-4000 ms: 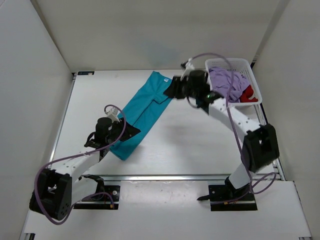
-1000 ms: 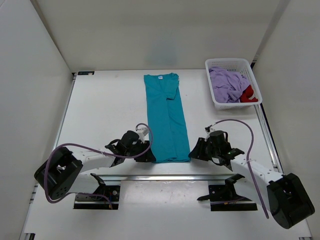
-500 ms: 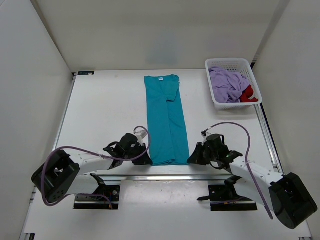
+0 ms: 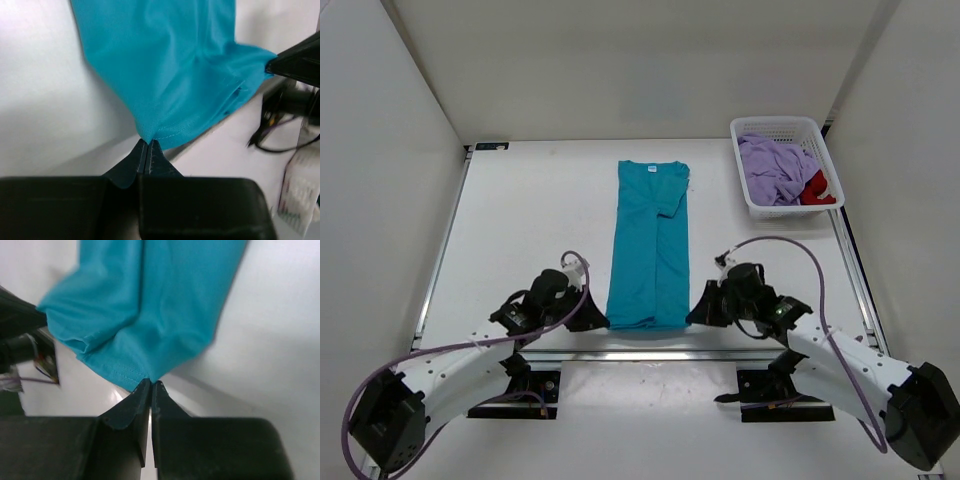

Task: Fold and stack the t-shirts
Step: Fold the folded rectangular tshirt in 1/3 of the way

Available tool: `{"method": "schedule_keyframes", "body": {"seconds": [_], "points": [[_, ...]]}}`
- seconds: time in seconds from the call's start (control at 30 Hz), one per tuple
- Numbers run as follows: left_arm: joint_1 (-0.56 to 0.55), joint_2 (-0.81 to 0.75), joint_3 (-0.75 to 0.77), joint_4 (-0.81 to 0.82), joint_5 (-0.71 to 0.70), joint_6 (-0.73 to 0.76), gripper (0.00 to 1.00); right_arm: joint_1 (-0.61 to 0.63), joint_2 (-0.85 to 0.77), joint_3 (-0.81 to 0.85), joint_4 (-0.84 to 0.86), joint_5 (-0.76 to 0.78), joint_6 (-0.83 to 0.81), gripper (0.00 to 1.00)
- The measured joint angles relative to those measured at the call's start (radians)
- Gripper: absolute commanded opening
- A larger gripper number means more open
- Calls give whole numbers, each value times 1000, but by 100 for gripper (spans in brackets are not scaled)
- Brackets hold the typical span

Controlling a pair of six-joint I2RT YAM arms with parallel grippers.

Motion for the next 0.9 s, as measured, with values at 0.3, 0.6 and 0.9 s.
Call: {"method": "schedule_keyframes", "body": {"seconds": [0.3, 0.6, 0.9], "points": [[187, 472, 444, 90, 1, 88, 0, -330, 459, 372, 85, -107, -190, 0], [339, 897, 708, 195, -8, 89, 0, -460, 869, 662, 209, -179, -238, 0], [360, 1105, 852, 240, -4, 80, 8, -492, 1094, 840, 213, -216, -245, 0]]}}
